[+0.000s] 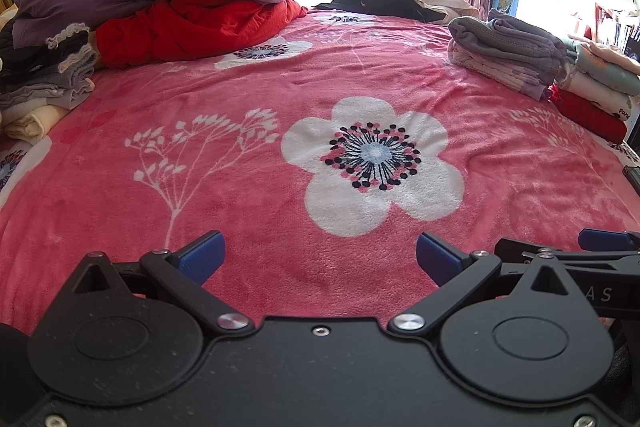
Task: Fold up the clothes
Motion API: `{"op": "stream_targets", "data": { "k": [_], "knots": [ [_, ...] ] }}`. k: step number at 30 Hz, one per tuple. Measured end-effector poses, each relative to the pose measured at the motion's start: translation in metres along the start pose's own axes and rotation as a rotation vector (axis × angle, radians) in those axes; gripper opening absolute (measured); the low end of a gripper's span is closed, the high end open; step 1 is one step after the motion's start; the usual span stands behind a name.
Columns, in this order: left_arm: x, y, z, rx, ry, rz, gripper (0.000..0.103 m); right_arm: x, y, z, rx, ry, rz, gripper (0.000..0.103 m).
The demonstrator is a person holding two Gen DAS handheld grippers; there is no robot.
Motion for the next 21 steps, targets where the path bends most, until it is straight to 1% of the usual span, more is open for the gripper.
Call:
{"op": "stream_targets", "data": {
  "k": [15, 21],
  "knots": [
    [0.0, 0.0001, -0.0005, 0.003, -0.001, -0.002, 0.103, 0.0002, 0.001, 0.0001, 0.0, 0.0, -0.004, 0.103],
    [-0.0001, 0.0013, -0.0011, 0.017, -0.016, -0.005, 0.103, 0.002, 0.004, 0.0017, -0.021, 0.02, -0.024, 0.103]
  ]
}}
Point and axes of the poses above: each gripper's, at about its wrist camera, not at the fingertips, and y roughly the way its jaws point, z to its right, x to its underside, the point moved 10 cm from there along y, roughly the way its jaws point, and after that the axes turned 11 degrees about x, right-handed, at the moved point
